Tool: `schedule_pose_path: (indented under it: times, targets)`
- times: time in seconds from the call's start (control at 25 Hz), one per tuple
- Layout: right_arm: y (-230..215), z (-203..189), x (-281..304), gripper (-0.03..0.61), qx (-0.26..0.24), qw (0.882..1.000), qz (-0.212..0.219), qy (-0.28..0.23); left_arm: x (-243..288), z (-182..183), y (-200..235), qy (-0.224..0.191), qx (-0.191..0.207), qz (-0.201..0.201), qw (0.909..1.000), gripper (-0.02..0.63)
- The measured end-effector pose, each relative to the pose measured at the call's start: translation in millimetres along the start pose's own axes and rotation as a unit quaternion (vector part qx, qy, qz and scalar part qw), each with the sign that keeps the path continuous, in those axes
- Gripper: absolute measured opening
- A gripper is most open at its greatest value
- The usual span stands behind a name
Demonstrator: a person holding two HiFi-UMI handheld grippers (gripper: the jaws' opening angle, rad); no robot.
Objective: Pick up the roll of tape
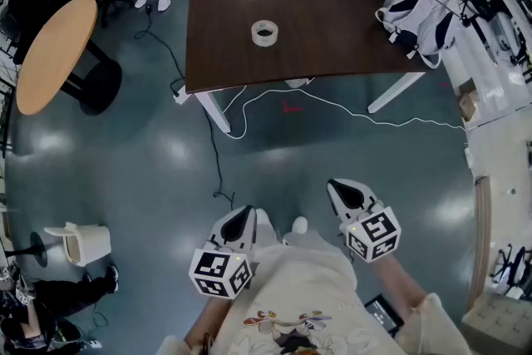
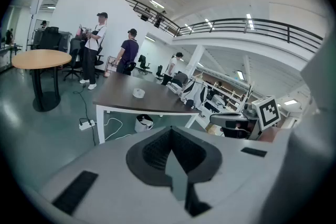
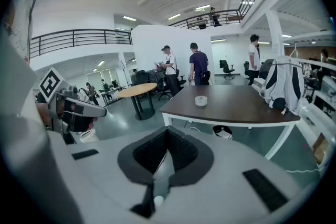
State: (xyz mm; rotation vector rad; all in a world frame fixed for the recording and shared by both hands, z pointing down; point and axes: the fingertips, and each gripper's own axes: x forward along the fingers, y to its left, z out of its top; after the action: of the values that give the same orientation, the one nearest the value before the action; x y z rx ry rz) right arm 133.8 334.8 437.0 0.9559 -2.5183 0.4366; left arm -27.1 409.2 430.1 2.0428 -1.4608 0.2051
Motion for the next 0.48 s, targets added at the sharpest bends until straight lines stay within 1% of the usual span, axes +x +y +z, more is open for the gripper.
schedule_pose_path:
  times: [0.16, 0.24, 0.36, 0.48]
  targets:
    - [29.5, -22.6, -46.5, 0.005, 0.009, 0.999, 0.032, 0.019, -9.5, -20.4, -49.2, 0.029, -0.006, -0.014, 0.9995, 0.005]
    - [30.2, -30.0, -64.8, 0.005, 0.012, 0.999, 0.04, 0.018, -6.3, -25.5, -68.6, 0.032, -0.001, -0.017, 0.9993, 0.005]
    - [22.5, -40.7, -81.0, 0.005, 0.021, 0.999, 0.038, 0.012, -1.6, -27.3, -90.1, 0.029, 0.009, -0.022, 0.9993, 0.005]
    - [25.3, -55.6, -89.6, 0.005, 0.034, 0.998, 0.049, 0.014, -6.6, -38.0, -103.7, 0.033, 0.009, -0.014, 0.9993, 0.005]
